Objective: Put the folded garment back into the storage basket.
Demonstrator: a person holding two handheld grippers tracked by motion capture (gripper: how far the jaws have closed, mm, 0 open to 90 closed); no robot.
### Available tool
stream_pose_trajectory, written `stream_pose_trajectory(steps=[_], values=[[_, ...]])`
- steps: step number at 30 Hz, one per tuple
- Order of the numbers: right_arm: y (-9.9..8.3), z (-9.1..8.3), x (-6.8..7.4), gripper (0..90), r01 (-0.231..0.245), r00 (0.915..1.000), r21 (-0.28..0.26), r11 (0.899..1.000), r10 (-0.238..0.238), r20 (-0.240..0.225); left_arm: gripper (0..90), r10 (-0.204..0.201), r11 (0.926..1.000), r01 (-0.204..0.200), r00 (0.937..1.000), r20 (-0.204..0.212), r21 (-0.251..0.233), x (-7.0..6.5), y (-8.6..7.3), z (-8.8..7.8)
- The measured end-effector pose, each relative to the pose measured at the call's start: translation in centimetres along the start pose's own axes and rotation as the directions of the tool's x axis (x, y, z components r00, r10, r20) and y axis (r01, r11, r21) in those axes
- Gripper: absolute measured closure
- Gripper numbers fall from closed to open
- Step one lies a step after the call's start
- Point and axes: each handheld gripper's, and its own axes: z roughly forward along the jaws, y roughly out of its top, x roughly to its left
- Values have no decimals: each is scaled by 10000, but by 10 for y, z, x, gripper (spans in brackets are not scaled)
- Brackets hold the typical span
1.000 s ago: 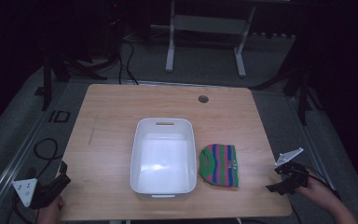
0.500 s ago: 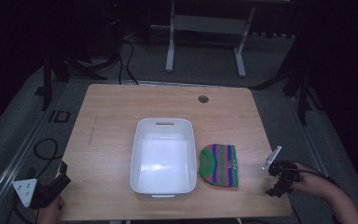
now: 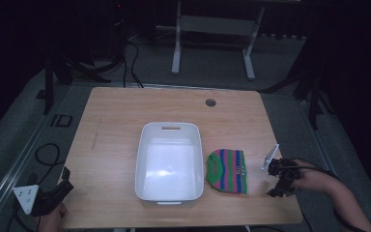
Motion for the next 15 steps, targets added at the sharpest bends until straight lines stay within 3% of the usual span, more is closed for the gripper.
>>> stream_pose_trajectory(steps=[9,12,15], values=[[19,0,-2,202,384,9992,295,9988,-381,-98,23,-26,10000,26,10000,40,12,0,0,0],[31,0,1,194,883,9958,350,9955,-890,196,23,-13,10000,13,10000,45,18,0,0,0],[34,-1,2,192,1002,9945,332,9944,-1011,270,24,-6,10000,5,10000,53,22,0,0,0]])
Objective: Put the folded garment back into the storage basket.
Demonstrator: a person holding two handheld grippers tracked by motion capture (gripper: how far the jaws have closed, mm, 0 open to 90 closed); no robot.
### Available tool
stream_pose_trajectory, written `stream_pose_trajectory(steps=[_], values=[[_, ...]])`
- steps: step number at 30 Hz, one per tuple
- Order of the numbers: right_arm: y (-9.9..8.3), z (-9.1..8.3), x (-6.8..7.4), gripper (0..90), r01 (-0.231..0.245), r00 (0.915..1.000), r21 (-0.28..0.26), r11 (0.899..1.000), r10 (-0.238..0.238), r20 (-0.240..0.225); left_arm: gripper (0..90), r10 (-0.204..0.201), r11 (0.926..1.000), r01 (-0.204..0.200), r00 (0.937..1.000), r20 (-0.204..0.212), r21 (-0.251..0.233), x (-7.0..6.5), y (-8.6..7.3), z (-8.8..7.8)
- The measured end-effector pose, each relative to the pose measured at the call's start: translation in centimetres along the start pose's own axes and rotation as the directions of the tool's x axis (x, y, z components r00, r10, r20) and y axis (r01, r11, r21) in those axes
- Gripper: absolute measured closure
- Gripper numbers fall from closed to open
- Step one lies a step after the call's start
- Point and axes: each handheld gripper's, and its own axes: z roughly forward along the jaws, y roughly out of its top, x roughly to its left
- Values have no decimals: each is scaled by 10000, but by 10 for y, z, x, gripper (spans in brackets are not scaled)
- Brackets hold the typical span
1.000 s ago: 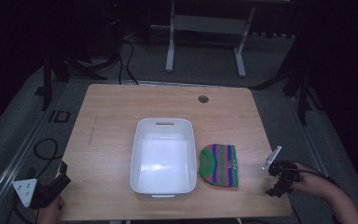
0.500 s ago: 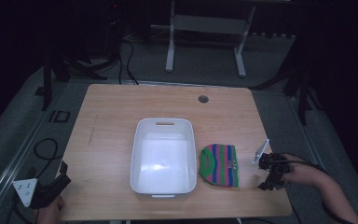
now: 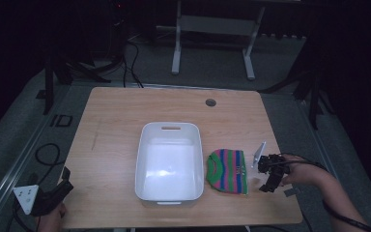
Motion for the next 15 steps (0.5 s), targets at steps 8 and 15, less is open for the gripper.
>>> stream_pose_trajectory(steps=[8,15], values=[[37,-8,0,225,1085,9940,-183,9939,-1082,166,24,-13,10000,13,10000,37,-1,0,0,0],[64,-6,-4,256,1597,9871,-277,9868,-1592,182,23,-21,10000,21,10000,85,-2,0,0,0]])
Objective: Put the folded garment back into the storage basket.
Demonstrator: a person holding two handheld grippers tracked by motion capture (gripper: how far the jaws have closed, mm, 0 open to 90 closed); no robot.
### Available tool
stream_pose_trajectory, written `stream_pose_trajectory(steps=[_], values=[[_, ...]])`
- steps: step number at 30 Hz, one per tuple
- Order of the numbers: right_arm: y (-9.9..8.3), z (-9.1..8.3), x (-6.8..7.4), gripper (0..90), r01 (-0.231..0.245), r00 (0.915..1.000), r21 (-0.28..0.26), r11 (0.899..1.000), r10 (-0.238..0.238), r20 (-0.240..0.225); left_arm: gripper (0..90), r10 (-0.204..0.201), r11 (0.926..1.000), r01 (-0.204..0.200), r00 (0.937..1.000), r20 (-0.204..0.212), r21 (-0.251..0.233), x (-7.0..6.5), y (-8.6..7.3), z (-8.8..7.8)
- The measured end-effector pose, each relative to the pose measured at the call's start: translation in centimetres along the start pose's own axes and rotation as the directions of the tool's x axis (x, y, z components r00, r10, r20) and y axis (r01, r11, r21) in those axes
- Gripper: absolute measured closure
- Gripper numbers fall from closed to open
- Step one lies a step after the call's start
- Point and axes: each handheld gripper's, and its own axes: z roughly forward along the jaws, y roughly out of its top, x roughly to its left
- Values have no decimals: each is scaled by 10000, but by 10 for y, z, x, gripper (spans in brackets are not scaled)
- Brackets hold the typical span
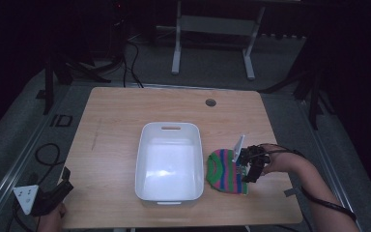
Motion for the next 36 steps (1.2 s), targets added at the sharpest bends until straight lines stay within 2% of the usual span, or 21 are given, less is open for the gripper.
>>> stream_pose_trajectory(steps=[4,6,13,16,20,24,26,28,30,33,36], values=[[11,4,-2,257,301,9995,128,9995,-301,-18,23,-10,10000,10,10000,24,26,0,0,0],[22,6,-3,258,474,9988,95,9988,-473,-82,23,-23,10000,23,10000,40,22,0,0,0],[39,14,-3,272,931,9956,-358,9950,-934,-87,23,-19,10000,19,10000,75,-44,0,0,0],[38,22,-6,273,864,9959,-556,9947,-877,-204,23,-15,10000,15,10000,84,-5,0,0,0],[36,35,-10,272,753,9970,-32,9972,-754,-183,23,-3,10000,3,10000,88,-9,0,0,0],[34,38,-11,294,694,9973,-305,9971,-701,-218,23,7,10000,-7,10000,78,14,0,0,0],[33,37,-11,347,714,9973,-355,9968,-720,-148,23,8,10000,-8,10000,78,1,0,0,0],[33,36,-13,418,544,9983,-390,9978,-551,-165,23,12,10000,-12,10000,83,-14,0,0,0],[33,35,-14,520,356,9992,-369,9987,-363,-164,23,17,10000,-17,10000,97,-18,0,0,0],[34,34,-12,692,391,9990,-466,9981,-401,-199,23,12,10000,-12,9999,104,7,0,0,0],[35,34,-9,734,319,9993,-459,9984,-327,-176,23,14,10000,-14,10000,96,5,0,0,0]])
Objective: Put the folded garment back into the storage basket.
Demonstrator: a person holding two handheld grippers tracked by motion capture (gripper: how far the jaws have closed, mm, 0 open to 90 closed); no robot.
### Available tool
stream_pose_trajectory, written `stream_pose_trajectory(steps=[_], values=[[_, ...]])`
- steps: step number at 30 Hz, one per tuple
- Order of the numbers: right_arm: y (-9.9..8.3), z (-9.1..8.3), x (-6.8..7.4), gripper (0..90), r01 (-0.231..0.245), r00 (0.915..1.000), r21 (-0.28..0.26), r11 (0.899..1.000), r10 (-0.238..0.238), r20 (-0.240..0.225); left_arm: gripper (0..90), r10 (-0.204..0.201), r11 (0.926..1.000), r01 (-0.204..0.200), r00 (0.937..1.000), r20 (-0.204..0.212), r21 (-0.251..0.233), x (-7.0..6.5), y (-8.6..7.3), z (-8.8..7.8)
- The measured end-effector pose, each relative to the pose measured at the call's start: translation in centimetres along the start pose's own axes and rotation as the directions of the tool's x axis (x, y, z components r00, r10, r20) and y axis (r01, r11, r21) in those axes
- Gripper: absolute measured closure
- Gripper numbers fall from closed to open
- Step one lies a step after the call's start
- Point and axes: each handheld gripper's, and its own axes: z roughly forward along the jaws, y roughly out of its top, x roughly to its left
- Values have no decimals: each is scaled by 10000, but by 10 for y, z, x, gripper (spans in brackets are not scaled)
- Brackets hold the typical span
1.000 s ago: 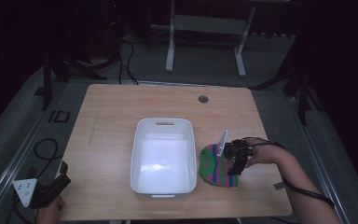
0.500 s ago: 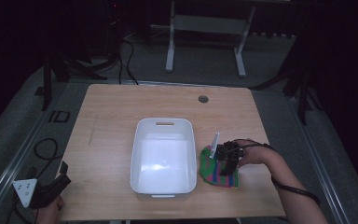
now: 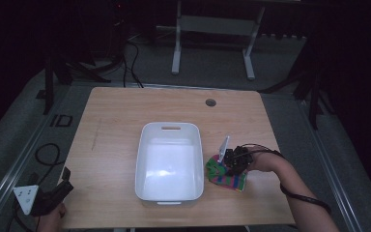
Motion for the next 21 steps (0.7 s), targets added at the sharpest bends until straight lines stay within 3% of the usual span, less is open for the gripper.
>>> stream_pose_trajectory(steps=[4,11,17,18,21], values=[[3,-3,6,758,237,9997,121,9996,-238,81,23,-22,10000,22,10000,-34,-34,0,0,0],[-3,-34,9,761,139,9999,-674,9976,-141,-27,23,24,10000,-25,10000,-73,-28,0,0,0],[-3,-51,13,761,138,9998,-494,9987,-132,141,23,33,10000,-33,10000,-66,-7,0,0,0],[-4,-62,15,761,119,9998,-525,9986,-111,163,23,56,10000,-56,10000,-60,-5,-1,0,0],[-5,-72,15,760,114,9997,-607,9981,-102,210,23,53,10000,-53,10000,-57,1,-1,0,0]])
